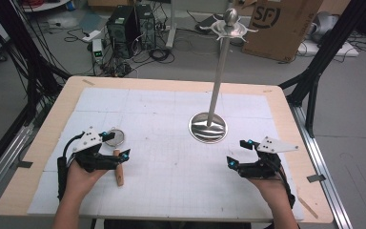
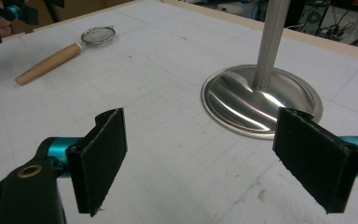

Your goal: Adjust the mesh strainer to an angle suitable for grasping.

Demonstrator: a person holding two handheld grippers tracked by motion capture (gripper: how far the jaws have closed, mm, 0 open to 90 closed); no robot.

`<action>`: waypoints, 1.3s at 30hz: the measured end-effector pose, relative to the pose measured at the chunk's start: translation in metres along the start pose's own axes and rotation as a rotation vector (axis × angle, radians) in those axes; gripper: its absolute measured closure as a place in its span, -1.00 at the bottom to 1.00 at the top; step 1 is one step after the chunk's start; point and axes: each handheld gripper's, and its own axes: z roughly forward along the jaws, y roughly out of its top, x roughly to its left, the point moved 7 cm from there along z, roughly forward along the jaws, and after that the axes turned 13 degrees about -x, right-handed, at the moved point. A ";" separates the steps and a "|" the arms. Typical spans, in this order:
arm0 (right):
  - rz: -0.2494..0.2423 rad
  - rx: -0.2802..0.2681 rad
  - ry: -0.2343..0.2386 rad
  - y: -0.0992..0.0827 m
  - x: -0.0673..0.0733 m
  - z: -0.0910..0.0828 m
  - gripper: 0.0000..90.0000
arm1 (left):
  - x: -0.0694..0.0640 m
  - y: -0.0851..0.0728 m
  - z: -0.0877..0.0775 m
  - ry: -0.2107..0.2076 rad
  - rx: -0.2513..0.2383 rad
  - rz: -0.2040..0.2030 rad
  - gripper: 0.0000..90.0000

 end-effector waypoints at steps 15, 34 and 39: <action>-0.002 -0.005 -0.005 0.002 -0.001 0.004 -0.63 | 0.000 -0.011 -0.008 -0.030 0.045 0.020 -0.45; -0.004 0.008 -0.022 0.000 -0.006 0.009 -0.63 | 0.002 -0.034 -0.029 -0.104 0.218 0.054 0.75; -0.002 0.001 -0.026 0.001 -0.008 0.009 -0.63 | 0.004 -0.041 -0.033 -0.110 0.255 0.060 0.90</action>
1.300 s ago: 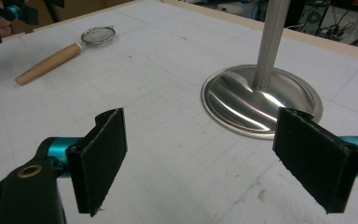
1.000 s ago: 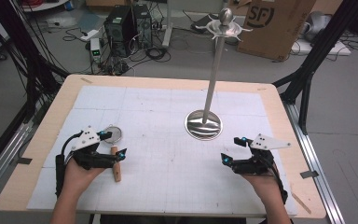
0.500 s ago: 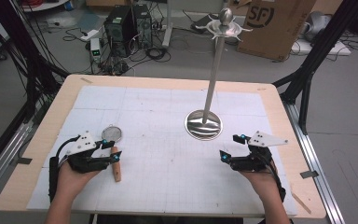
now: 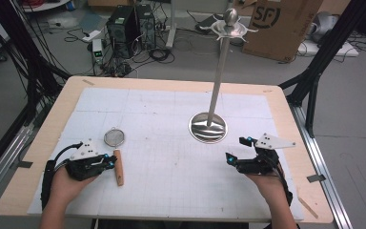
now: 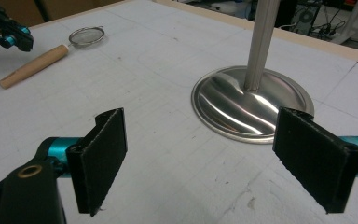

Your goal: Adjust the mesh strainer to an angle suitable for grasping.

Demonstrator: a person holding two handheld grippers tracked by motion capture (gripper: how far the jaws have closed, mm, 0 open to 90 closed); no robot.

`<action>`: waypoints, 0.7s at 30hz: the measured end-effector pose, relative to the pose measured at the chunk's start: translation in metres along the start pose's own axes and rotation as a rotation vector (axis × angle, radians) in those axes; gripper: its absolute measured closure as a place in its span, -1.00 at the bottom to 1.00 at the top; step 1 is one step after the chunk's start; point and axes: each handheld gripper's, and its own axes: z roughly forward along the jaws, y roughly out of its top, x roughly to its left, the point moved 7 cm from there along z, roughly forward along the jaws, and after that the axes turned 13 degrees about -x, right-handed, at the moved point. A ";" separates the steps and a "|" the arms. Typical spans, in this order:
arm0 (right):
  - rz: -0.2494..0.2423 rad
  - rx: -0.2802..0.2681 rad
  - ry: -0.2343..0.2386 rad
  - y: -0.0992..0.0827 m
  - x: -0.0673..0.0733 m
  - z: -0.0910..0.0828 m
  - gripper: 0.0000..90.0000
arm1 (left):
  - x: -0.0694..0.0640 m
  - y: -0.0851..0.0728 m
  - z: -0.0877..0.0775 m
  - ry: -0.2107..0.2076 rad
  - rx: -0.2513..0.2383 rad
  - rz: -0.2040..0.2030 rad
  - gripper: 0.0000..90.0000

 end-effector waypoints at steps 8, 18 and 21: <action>-0.004 0.003 0.003 0.000 0.000 0.002 -0.63 | 0.002 -0.009 -0.002 0.007 0.052 0.017 0.98; -0.003 0.003 -0.003 0.000 -0.001 0.001 -0.63 | 0.000 -0.018 0.008 0.006 0.102 0.027 0.99; -0.005 0.007 -0.002 0.000 0.000 0.001 -0.63 | -0.003 -0.018 0.012 0.000 0.111 0.032 0.99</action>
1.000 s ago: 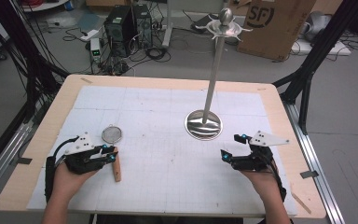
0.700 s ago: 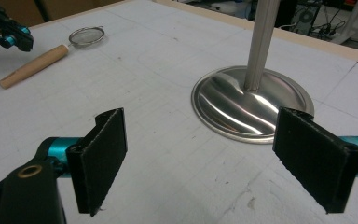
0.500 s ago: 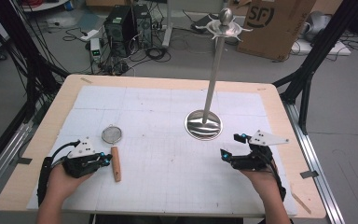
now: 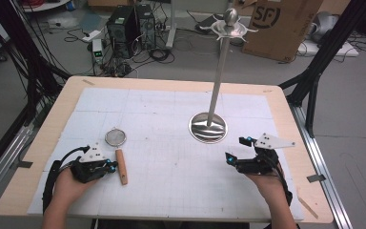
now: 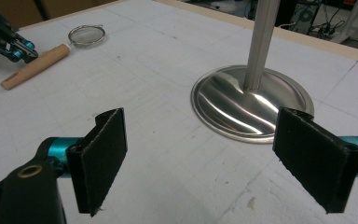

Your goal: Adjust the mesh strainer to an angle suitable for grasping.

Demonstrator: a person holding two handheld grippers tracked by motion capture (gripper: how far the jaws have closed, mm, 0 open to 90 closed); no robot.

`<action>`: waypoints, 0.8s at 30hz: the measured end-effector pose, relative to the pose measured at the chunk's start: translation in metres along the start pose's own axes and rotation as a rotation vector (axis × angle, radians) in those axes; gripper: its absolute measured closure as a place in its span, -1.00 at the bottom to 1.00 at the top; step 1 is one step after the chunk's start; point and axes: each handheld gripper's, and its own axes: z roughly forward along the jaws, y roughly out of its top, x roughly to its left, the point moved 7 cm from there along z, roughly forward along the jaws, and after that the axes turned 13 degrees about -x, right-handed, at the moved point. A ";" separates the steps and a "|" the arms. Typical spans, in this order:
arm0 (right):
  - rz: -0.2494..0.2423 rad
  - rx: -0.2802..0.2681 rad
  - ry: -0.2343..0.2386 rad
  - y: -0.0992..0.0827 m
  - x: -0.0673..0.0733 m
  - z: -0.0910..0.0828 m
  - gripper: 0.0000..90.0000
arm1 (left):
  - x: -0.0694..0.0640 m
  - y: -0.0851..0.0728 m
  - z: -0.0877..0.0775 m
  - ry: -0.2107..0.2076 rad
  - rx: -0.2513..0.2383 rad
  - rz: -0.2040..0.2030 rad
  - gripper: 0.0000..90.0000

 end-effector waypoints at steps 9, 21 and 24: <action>0.000 0.000 0.002 0.000 0.001 0.000 -0.63 | -0.015 0.007 0.014 -0.047 0.016 0.040 0.99; -0.003 0.012 0.005 -0.003 0.003 0.000 -0.63 | -0.030 0.019 0.035 -0.031 -0.027 0.100 0.99; 0.003 0.019 0.002 -0.005 0.003 -0.002 -0.63 | -0.032 0.022 0.040 -0.032 -0.041 0.102 0.99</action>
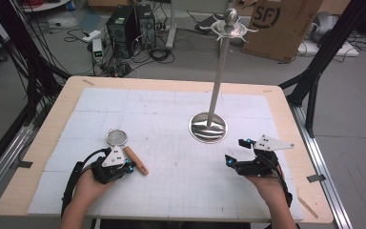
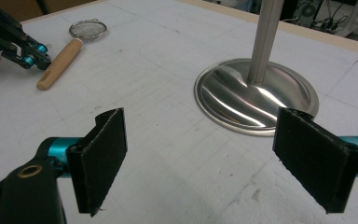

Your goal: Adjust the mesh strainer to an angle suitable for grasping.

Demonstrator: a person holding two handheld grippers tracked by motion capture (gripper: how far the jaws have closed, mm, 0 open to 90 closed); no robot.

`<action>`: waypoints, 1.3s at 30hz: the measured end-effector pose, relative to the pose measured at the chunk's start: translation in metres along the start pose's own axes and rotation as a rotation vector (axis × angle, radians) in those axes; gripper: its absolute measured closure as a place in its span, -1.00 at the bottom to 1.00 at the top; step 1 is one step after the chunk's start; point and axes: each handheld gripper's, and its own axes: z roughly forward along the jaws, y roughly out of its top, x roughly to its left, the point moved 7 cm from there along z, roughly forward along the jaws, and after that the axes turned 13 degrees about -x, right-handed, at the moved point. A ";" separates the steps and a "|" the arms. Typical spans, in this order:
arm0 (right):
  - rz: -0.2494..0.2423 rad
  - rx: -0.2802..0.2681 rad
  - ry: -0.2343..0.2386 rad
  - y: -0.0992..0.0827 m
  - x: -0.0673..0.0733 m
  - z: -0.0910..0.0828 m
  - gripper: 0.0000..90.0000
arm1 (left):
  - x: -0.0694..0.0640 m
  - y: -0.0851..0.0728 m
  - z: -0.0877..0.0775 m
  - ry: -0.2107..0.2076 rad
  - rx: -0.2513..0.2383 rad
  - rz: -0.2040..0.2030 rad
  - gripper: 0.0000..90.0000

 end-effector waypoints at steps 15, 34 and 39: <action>0.014 0.010 -0.043 -0.011 -0.005 -0.023 -0.63 | -0.003 0.020 0.027 0.005 -0.063 0.008 0.99; 0.024 0.023 -0.046 -0.017 -0.006 -0.024 -0.63 | 0.009 0.031 0.013 0.049 -0.140 -0.046 0.97; 0.019 0.025 -0.043 -0.015 -0.006 -0.023 -0.63 | 0.024 0.029 0.000 0.099 -0.148 -0.066 0.94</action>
